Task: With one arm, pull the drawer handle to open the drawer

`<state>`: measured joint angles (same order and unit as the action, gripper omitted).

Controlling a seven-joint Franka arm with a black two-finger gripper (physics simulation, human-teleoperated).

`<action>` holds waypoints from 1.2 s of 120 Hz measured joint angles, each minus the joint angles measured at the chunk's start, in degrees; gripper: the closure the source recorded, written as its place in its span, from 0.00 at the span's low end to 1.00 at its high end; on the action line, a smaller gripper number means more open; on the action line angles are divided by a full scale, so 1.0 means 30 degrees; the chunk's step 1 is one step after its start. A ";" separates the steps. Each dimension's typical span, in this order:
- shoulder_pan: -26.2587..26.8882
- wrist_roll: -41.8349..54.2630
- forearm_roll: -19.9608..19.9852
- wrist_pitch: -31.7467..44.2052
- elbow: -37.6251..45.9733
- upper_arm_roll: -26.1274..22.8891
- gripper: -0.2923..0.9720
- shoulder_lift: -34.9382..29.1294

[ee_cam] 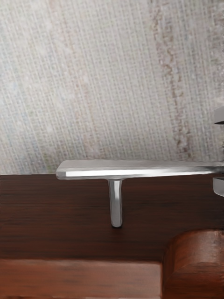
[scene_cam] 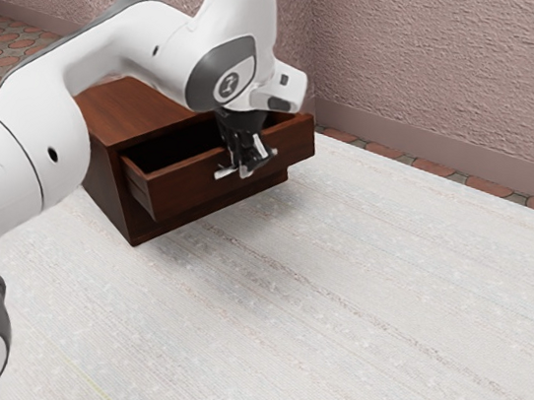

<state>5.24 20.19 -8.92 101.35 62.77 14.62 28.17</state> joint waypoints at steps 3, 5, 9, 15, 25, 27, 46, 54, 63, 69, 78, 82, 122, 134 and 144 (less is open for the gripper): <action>0.0040 -0.0006 0.0017 0.0009 0.0127 -0.0007 0.74 -0.0091; 0.0082 -0.0009 0.0029 0.0018 0.0215 -0.0015 0.74 -0.0155; 0.0150 -0.0017 0.0076 0.0040 0.0353 -0.0034 0.74 -0.0258; 0.0246 -0.0031 0.0151 0.0079 0.0516 -0.0026 0.73 -0.0342; 0.0336 -0.0049 0.0284 0.0120 0.0638 -0.0012 0.72 -0.0396; 0.0359 -0.0051 0.0313 0.0125 0.0648 -0.0011 0.72 -0.0400; 0.0576 -0.0069 0.0552 0.0170 0.0677 -0.0007 0.73 -0.0486; 0.0656 -0.0075 0.0608 0.0178 0.0709 -0.0010 0.73 -0.0500; 0.0727 -0.0086 0.0640 0.0189 0.0820 -0.0008 0.72 -0.0552; 0.0795 -0.0093 0.0654 0.0194 0.0965 -0.0003 0.72 -0.0625; 0.0879 -0.0101 0.0681 0.0196 0.1112 -0.0009 0.72 -0.0773; 0.0915 -0.0105 0.0690 0.0196 0.1158 -0.0011 0.72 -0.0833; 0.1213 -0.0144 0.0927 0.0209 0.1764 -0.0012 0.72 -0.1328; 0.1349 -0.0164 0.0946 0.0221 0.2036 -0.0012 0.72 -0.1543; 0.1452 -0.0175 0.0957 0.0222 0.2170 -0.0010 0.72 -0.1795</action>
<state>9.60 19.66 -6.05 102.02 69.28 14.59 22.79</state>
